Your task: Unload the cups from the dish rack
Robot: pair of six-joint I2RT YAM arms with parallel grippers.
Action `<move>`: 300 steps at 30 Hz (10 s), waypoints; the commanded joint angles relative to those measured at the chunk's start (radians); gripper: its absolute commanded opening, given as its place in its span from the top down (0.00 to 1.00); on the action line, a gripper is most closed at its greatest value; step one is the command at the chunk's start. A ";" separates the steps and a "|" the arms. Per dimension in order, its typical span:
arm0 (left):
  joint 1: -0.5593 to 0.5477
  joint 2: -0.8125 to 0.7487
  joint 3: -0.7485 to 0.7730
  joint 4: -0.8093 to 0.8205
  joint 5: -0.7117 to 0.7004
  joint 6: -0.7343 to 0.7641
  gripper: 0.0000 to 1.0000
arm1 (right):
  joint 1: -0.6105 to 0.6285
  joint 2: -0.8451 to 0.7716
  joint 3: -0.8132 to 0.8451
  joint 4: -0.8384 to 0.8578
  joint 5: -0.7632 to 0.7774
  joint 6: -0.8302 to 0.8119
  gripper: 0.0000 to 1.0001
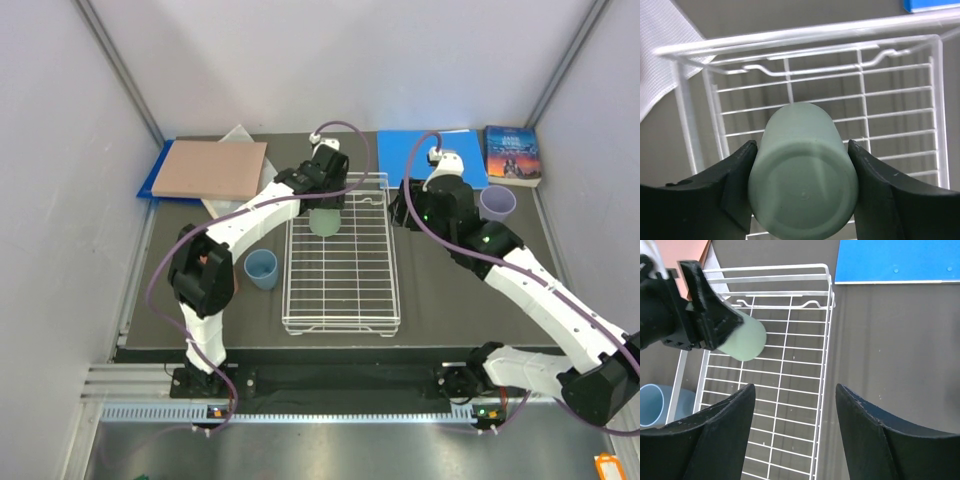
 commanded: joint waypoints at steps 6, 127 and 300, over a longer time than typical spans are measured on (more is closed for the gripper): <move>0.000 -0.097 0.046 -0.062 -0.179 -0.002 1.00 | -0.012 0.005 0.056 0.022 0.015 -0.023 0.35; 0.158 -0.727 -0.453 -0.031 0.281 -0.440 0.14 | -0.367 0.933 0.710 -0.498 0.030 0.234 0.92; 0.080 -0.548 -0.356 0.015 0.232 -0.466 0.17 | -0.247 0.521 0.128 -0.428 -0.025 0.394 0.96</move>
